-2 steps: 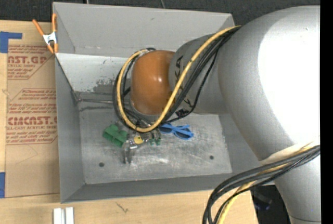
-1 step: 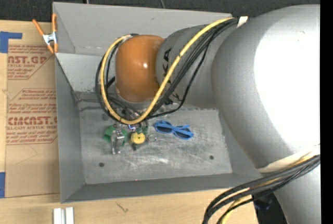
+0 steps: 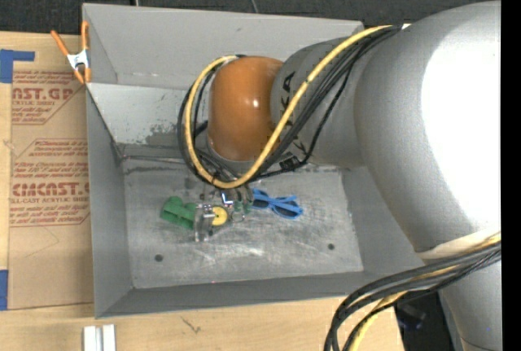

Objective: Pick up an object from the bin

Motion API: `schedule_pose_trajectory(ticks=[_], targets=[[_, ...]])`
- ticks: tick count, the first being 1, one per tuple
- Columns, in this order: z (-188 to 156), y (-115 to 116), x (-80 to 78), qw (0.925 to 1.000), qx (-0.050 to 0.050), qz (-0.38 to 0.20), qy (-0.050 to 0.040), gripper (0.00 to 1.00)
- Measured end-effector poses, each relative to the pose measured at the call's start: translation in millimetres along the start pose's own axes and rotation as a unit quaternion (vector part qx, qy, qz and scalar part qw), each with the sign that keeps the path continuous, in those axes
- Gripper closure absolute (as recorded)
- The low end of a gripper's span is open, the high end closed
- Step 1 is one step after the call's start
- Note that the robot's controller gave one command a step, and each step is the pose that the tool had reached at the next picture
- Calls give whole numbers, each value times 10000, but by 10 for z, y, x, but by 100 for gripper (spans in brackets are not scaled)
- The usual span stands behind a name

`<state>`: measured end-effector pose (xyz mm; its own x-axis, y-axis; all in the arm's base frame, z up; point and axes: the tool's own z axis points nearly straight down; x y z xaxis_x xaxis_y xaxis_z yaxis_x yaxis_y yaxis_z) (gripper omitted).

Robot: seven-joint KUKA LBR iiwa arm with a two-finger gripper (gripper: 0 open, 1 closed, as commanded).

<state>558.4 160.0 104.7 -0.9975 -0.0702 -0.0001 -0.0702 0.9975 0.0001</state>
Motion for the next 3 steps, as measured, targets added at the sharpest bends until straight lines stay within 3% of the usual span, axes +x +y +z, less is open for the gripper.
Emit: schedule_pose_trajectory(ticks=[1, 2, 3], targets=[[329, 241, -122, 9991, 3, -411, -33, 0], [311, 71, 19, 9998, -31, -167, -70, 0], [291, 74, 15, 9998, -30, -168, -55, 100]])
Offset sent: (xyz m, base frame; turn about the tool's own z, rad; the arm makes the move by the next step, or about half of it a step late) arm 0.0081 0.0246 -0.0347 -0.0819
